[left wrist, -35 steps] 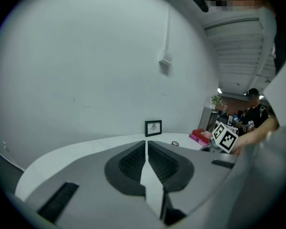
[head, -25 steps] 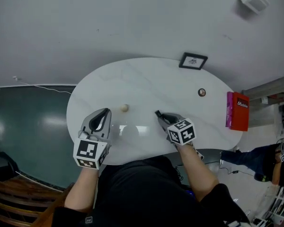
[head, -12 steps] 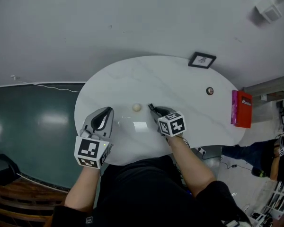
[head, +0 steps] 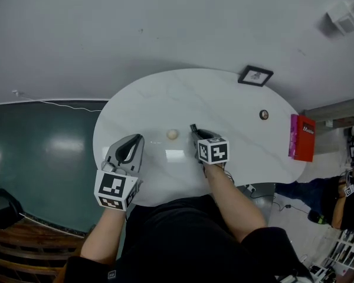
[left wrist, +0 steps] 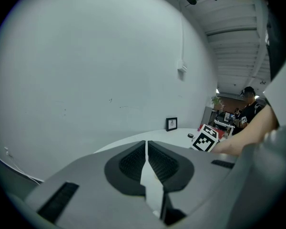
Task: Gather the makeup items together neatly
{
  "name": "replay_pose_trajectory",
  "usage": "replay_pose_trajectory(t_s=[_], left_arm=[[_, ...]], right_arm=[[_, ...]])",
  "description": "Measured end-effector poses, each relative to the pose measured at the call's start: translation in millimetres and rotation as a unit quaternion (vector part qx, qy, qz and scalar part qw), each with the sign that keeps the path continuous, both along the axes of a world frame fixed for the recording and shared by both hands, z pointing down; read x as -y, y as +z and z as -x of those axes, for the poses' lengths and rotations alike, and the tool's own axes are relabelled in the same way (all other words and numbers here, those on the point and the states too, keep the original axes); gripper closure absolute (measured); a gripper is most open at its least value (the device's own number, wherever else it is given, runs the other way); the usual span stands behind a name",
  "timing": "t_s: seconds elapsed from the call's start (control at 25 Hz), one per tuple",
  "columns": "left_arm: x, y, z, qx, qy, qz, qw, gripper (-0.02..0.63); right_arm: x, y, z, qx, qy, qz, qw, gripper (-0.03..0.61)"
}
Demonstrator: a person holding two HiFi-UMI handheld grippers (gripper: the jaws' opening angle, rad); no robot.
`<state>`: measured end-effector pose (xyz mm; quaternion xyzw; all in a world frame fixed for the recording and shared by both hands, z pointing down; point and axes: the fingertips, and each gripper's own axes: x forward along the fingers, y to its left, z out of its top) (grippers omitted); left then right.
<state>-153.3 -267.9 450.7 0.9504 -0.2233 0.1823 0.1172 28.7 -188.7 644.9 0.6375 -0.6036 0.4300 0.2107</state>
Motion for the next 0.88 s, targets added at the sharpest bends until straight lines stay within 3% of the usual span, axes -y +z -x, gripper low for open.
replay_pose_trajectory(t_s=[0.24, 0.64, 0.88], left_arm=[[-5, 4, -2, 0.001, 0.005, 0.005, 1.0000, 0.588], [-11, 3, 0, 0.001, 0.016, 0.004, 0.9999, 0.588], [-20, -4, 0, -0.007, 0.027, -0.008, 0.9996, 0.588]], right_arm=[[0, -7, 5, 0.005, -0.004, -0.013, 1.000, 0.438], [-19, -2, 14, 0.015, -0.008, 0.005, 1.000, 0.442], [-24, -21, 7, 0.009, 0.006, -0.025, 1.000, 0.440]])
